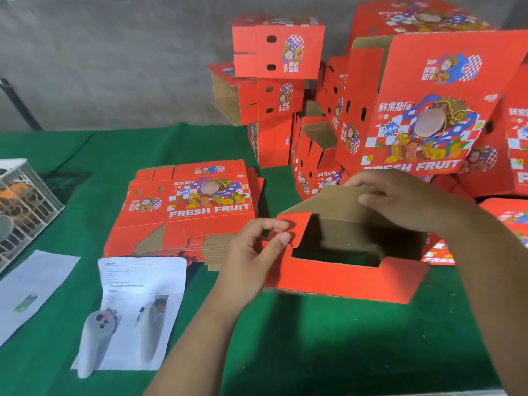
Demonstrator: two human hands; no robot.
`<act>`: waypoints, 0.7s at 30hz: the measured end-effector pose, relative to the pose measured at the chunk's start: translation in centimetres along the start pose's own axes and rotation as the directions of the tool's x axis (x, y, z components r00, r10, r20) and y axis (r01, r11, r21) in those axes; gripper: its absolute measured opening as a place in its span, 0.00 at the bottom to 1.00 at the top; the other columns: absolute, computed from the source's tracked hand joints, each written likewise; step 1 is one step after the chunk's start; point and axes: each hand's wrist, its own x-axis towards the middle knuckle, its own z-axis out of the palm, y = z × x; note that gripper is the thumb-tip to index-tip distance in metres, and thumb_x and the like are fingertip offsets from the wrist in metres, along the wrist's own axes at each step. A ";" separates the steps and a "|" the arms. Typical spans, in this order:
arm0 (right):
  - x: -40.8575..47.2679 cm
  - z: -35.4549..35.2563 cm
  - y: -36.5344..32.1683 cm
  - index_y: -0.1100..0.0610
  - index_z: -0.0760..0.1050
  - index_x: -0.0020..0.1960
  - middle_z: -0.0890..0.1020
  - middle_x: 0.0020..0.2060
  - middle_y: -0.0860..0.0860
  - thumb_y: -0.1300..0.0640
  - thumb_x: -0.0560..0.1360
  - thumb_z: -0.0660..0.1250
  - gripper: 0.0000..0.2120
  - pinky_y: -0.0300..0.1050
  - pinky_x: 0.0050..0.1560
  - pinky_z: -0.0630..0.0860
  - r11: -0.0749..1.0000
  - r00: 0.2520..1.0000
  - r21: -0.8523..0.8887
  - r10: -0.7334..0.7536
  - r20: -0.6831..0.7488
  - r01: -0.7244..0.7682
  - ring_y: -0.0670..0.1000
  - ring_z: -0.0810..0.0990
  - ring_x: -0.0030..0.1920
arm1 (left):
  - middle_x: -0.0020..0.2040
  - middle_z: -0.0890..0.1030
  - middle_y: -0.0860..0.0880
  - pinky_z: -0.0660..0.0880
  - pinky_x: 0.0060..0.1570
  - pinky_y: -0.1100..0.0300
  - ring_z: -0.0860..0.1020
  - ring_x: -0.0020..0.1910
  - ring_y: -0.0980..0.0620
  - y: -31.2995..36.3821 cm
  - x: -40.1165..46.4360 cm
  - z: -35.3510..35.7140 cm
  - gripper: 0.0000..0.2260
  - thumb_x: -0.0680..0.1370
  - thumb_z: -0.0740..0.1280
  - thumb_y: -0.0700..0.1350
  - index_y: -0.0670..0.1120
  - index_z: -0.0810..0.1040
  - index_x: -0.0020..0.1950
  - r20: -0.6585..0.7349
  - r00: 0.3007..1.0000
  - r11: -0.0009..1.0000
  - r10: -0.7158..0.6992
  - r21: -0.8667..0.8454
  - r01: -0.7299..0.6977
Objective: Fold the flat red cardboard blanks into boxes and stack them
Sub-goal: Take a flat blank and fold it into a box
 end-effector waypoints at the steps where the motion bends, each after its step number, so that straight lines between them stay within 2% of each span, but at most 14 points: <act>1: 0.3 0.8 -0.4 0.45 0.79 0.59 0.83 0.52 0.44 0.65 0.80 0.65 0.16 0.44 0.56 0.73 1.000 1.000 -0.011 -0.004 -0.008 0.004 0.47 0.80 0.55 | 0.56 0.86 0.52 0.78 0.59 0.52 0.83 0.54 0.53 -0.1 0.0 0.1 0.06 0.80 0.73 0.43 0.52 0.84 0.56 -0.022 1.000 1.000 -0.013 0.009 0.013; 3: 0.9 2.6 -1.3 0.47 0.80 0.60 0.83 0.51 0.44 0.64 0.79 0.64 0.16 0.43 0.51 0.71 0.999 0.999 -0.035 -0.024 -0.045 0.022 0.48 0.80 0.54 | 0.55 0.86 0.51 0.76 0.65 0.47 0.83 0.57 0.53 -0.1 0.1 0.0 0.06 0.81 0.72 0.42 0.53 0.84 0.54 -0.085 0.996 0.999 -0.020 0.028 0.023; 5: 1.8 4.5 -2.0 0.48 0.80 0.61 0.85 0.53 0.47 0.62 0.79 0.64 0.15 0.48 0.53 0.73 0.992 0.994 -0.123 -0.047 -0.103 0.034 0.52 0.81 0.55 | 0.55 0.84 0.51 0.73 0.66 0.46 0.80 0.60 0.53 0.1 0.4 0.2 0.08 0.82 0.70 0.42 0.56 0.83 0.52 -0.123 0.992 0.992 0.029 0.125 -0.014; 6: 2.2 5.3 -2.2 0.48 0.80 0.62 0.86 0.52 0.48 0.61 0.79 0.64 0.15 0.50 0.55 0.74 0.979 0.987 -0.199 -0.065 -0.144 0.035 0.55 0.82 0.55 | 0.56 0.82 0.51 0.72 0.67 0.46 0.78 0.61 0.52 0.3 0.4 0.2 0.07 0.83 0.69 0.45 0.58 0.83 0.51 -0.118 0.991 0.980 0.060 0.195 -0.037; 8: 2.8 6.6 -2.6 0.47 0.80 0.61 0.86 0.50 0.48 0.57 0.79 0.64 0.13 0.51 0.56 0.72 0.927 0.975 -0.376 -0.094 -0.200 0.012 0.57 0.81 0.55 | 0.62 0.77 0.54 0.67 0.69 0.49 0.71 0.66 0.50 0.8 0.5 0.1 0.06 0.82 0.67 0.57 0.63 0.83 0.49 -0.074 0.993 0.937 0.089 0.345 -0.059; 11: 3.1 7.6 -2.4 0.47 0.80 0.59 0.85 0.51 0.48 0.53 0.79 0.65 0.10 0.50 0.54 0.66 0.865 0.959 -0.499 -0.098 -0.266 -0.050 0.58 0.80 0.54 | 0.74 0.67 0.59 0.60 0.67 0.53 0.61 0.69 0.50 1.5 0.6 -0.7 0.20 0.75 0.58 0.72 0.65 0.84 0.49 0.049 0.997 0.784 0.058 0.616 -0.076; 13: 3.0 7.6 -2.0 0.47 0.81 0.60 0.84 0.54 0.47 0.53 0.78 0.68 0.12 0.51 0.56 0.66 0.880 0.944 -0.471 -0.109 -0.312 -0.054 0.58 0.79 0.55 | 0.81 0.60 0.58 0.58 0.68 0.50 0.58 0.72 0.48 2.4 1.2 -1.4 0.26 0.71 0.52 0.76 0.69 0.83 0.55 0.117 0.991 0.635 -0.063 0.771 -0.051; 15: 2.8 7.4 -1.8 0.47 0.81 0.61 0.83 0.58 0.45 0.53 0.76 0.70 0.14 0.51 0.59 0.66 0.894 0.942 -0.446 -0.111 -0.316 -0.045 0.56 0.79 0.56 | 0.84 0.55 0.56 0.57 0.70 0.46 0.56 0.75 0.44 3.3 2.1 -1.9 0.29 0.70 0.51 0.78 0.72 0.78 0.64 0.161 0.961 0.533 -0.225 0.846 -0.017; 18: 2.4 6.5 -1.4 0.50 0.81 0.63 0.85 0.56 0.49 0.51 0.75 0.72 0.17 0.52 0.62 0.66 0.905 0.927 -0.412 -0.060 -0.369 -0.106 0.57 0.81 0.56 | 0.80 0.65 0.50 0.60 0.70 0.43 0.61 0.75 0.39 3.5 3.3 -2.0 0.32 0.76 0.55 0.76 0.63 0.70 0.75 0.176 0.925 0.456 -0.338 0.890 -0.002; 21: 0.9 5.6 0.2 0.47 0.79 0.64 0.85 0.53 0.49 0.47 0.77 0.69 0.16 0.53 0.67 0.60 0.888 0.853 -0.357 0.069 -0.518 -0.289 0.57 0.80 0.58 | 0.76 0.68 0.45 0.63 0.70 0.44 0.65 0.73 0.37 2.5 3.5 -1.8 0.34 0.77 0.56 0.73 0.56 0.66 0.78 0.096 0.925 0.468 -0.368 0.879 0.095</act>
